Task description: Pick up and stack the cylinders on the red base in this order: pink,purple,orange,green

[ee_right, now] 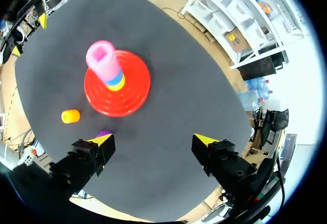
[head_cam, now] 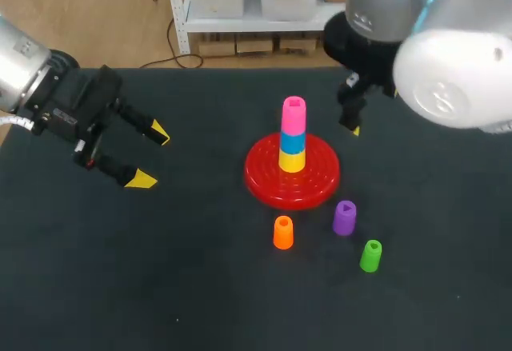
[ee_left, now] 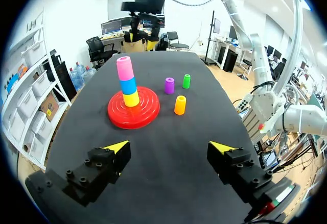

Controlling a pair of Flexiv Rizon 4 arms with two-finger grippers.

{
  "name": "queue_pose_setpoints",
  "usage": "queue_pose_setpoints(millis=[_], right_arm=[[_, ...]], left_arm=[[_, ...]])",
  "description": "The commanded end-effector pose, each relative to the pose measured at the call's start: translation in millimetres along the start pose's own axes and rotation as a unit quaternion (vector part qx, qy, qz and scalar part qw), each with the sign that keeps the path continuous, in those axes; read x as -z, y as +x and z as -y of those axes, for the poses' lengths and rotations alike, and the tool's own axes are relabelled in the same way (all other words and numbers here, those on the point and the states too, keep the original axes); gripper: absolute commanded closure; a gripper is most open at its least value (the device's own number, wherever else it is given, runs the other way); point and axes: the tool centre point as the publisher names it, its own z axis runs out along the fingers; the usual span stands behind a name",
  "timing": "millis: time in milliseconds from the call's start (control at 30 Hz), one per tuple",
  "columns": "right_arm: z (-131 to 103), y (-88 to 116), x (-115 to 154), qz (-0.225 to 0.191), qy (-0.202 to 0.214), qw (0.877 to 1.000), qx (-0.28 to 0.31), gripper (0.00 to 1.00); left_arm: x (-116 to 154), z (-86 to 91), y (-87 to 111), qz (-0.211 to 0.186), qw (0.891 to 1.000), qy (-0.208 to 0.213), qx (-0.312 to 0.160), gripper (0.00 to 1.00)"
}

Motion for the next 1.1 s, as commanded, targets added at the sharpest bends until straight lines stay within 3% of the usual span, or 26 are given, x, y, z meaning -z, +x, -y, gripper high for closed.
queue_pose_setpoints(millis=[33, 300, 467, 800, 1100], right_arm=[[-9, 17, -17, 0.043, -0.010, 0.999, 0.005, 0.00], [-34, 29, -35, 0.038, -0.050, 0.998, 0.031, 0.00], [-42, 31, -47, 0.038, -0.049, 0.997, 0.037, 0.00], [-76, 29, -44, 0.029, -0.082, 0.995, 0.040, 0.00], [-82, 28, -54, -0.002, -0.086, 0.996, 0.036, 0.00]], left_arm=[[0, 1.2, 1.5, 0.002, 1.000, -0.002, -0.002, 0.00], [0, 1.2, 1.5, 0.002, 1.000, -0.002, -0.002, 0.00], [0, 1.2, 1.5, 0.002, 1.000, -0.002, -0.002, 0.00], [0, 1.2, 1.5, 0.002, 1.000, -0.002, -0.002, 0.00], [0, 1.2, 1.5, 0.002, 1.000, -0.002, -0.002, 0.00]])
